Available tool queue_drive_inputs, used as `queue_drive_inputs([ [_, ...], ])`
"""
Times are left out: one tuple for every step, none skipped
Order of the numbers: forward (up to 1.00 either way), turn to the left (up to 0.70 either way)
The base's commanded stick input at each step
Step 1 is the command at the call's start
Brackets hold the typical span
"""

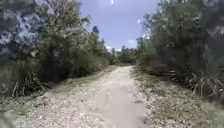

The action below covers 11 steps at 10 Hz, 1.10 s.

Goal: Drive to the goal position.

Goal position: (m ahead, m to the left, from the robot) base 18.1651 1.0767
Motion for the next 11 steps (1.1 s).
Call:
queue_drive_inputs([
  [0.5, 0.01],
  [0.5, 0.01],
  [0.5, 0.01],
  [0.5, 0.01],
  [0.5, 0.01],
  [0.5, 0.01],
  [0.5, 0.01],
  [0.5, 0.01],
  [0.5, 0.01],
  [0.5, 0.01],
  [0.5, 0.01],
])
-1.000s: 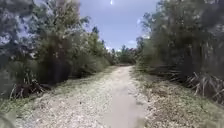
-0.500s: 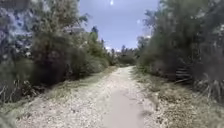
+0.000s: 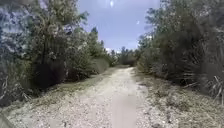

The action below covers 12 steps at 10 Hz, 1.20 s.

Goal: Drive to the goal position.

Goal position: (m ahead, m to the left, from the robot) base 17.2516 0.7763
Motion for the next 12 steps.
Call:
queue_drive_inputs([
  [0.5, 0.01],
  [0.5, 0.01],
  [0.5, 0.01],
  [0.5, 0.01],
  [0.5, 0.01],
  [0.5, 0.01],
  [0.5, 0.01],
  [0.5, 0.01],
  [0.5, 0.01],
  [0.5, 0.01],
  [0.5, 0.01],
  [0.5, 0.01],
])
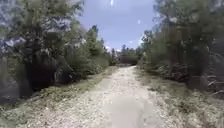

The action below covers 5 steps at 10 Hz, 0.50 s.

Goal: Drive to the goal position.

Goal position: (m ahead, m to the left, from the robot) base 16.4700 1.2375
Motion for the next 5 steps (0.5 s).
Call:
queue_drive_inputs([
  [0.5, 0.01],
  [0.5, 0.01],
  [0.5, 0.01],
  [0.5, -0.08],
  [0.5, -0.36],
])
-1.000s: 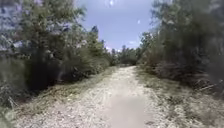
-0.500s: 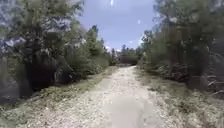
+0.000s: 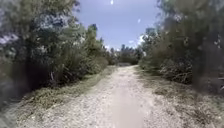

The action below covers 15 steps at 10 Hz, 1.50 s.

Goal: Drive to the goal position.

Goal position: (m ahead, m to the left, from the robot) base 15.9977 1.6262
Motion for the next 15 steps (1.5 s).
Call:
queue_drive_inputs([
  [0.5, -0.28],
  [0.5, 0.01],
  [0.5, 0.01],
  [0.5, 0.01],
  [0.5, 0.01],
  [0.5, 0.01],
  [0.5, 0.01],
  [0.5, 0.01],
  [0.5, 0.01],
  [0.5, 0.01],
  [0.5, 0.01],
  [0.5, 0.01],
  [0.5, 0.01],
  [0.5, 0.01],
  [0.5, 0.01],
])
